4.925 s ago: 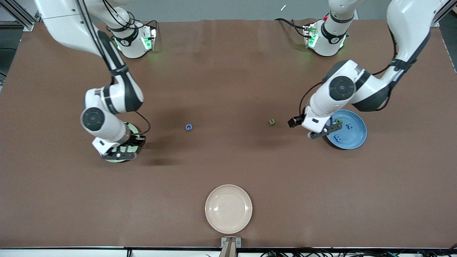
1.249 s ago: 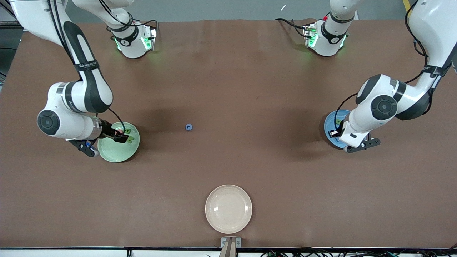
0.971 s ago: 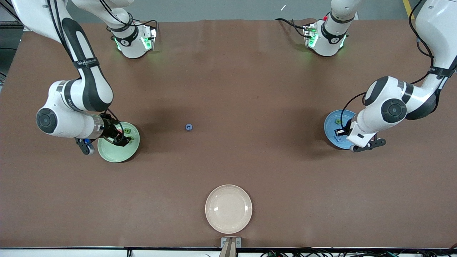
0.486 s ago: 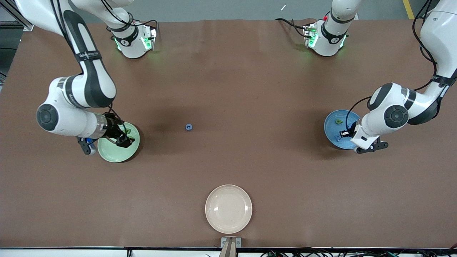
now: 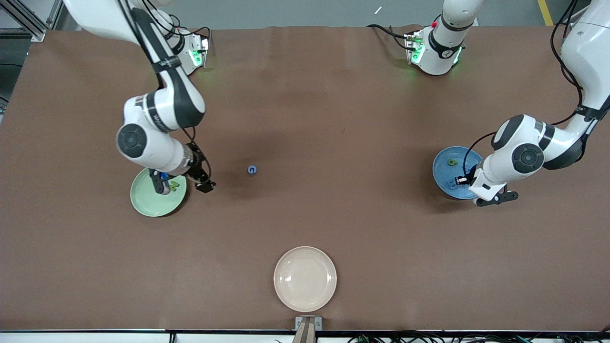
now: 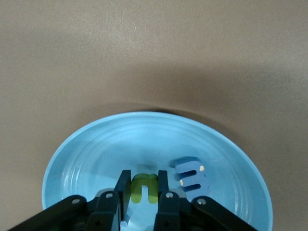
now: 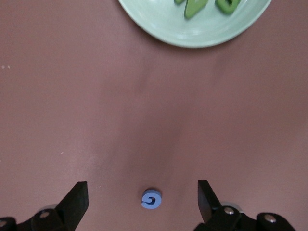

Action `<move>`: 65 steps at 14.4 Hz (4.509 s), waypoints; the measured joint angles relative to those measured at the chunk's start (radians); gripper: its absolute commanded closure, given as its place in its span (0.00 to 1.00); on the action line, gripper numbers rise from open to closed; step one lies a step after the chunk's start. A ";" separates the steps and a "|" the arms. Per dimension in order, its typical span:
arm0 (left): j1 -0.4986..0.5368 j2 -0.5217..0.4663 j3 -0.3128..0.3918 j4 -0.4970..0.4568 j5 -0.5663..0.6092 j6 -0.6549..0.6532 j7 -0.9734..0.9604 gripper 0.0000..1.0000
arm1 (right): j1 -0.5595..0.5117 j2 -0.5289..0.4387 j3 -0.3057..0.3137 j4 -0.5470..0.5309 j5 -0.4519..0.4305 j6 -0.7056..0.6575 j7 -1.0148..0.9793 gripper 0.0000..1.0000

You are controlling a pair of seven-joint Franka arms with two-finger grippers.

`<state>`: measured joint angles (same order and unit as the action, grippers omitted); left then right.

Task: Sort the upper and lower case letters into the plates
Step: 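Place the n in the blue plate while the right gripper reaches the C, then withdraw the left gripper while the right gripper grasps and carries the C, then release the C in the green plate while the left arm returns to rest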

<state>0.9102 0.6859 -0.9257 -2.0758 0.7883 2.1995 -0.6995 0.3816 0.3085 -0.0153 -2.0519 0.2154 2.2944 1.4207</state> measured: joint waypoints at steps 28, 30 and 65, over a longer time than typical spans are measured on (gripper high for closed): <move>-0.099 -0.095 0.103 0.074 -0.343 -0.003 0.323 0.01 | 0.193 0.202 -0.002 -0.005 -0.110 0.258 0.353 0.36; -0.259 -0.161 0.262 0.080 -0.476 -0.003 0.412 0.01 | 0.200 0.202 -0.002 -0.005 -0.110 0.258 0.357 0.36; -0.954 -0.744 0.947 0.135 -0.854 -0.341 0.583 0.01 | -0.349 0.106 -0.037 -0.035 -0.115 0.093 -0.441 1.00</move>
<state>-0.0437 -0.0582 0.0216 -1.9408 -0.0661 1.8588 -0.1164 0.0326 0.4147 -0.0526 -2.0872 0.0999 2.3872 0.9793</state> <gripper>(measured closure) 0.004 0.656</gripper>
